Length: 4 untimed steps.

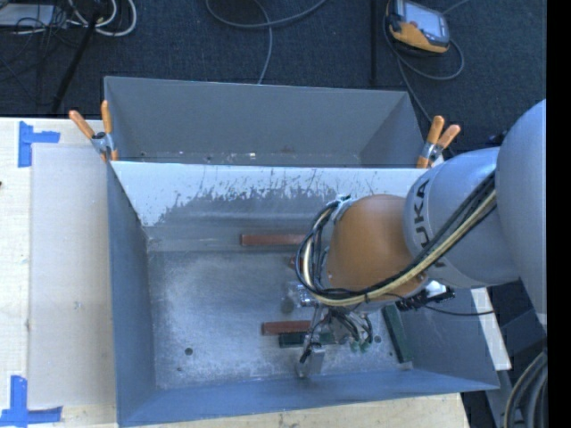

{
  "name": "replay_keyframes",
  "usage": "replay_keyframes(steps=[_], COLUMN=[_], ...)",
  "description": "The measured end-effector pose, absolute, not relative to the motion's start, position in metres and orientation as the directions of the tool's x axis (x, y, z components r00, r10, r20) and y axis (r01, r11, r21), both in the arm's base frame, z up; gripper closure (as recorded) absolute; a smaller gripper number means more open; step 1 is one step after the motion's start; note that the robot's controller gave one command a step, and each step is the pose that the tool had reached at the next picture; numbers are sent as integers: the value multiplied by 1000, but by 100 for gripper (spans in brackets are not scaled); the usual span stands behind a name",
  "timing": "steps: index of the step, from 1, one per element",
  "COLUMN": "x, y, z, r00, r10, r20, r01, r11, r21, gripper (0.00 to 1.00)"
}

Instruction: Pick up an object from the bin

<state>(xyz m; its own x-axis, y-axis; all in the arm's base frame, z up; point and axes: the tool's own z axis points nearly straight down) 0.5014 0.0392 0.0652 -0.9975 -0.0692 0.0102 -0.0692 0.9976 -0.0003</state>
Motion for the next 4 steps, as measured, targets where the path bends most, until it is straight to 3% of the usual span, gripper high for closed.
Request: replay_keyframes(steps=[1,2,3,4], x=[496,494,496,496], y=[25,10,14,14], z=[101,99,68,67], r00=[-1000,-1000,-1000,-1000], r10=[-25,13,5,11], r20=[-1,2,5,3], r01=[-25,13,5,11], r11=[1000,1000,1000,1000], r21=[0,0,0,0], gripper=[0,0,0,0])
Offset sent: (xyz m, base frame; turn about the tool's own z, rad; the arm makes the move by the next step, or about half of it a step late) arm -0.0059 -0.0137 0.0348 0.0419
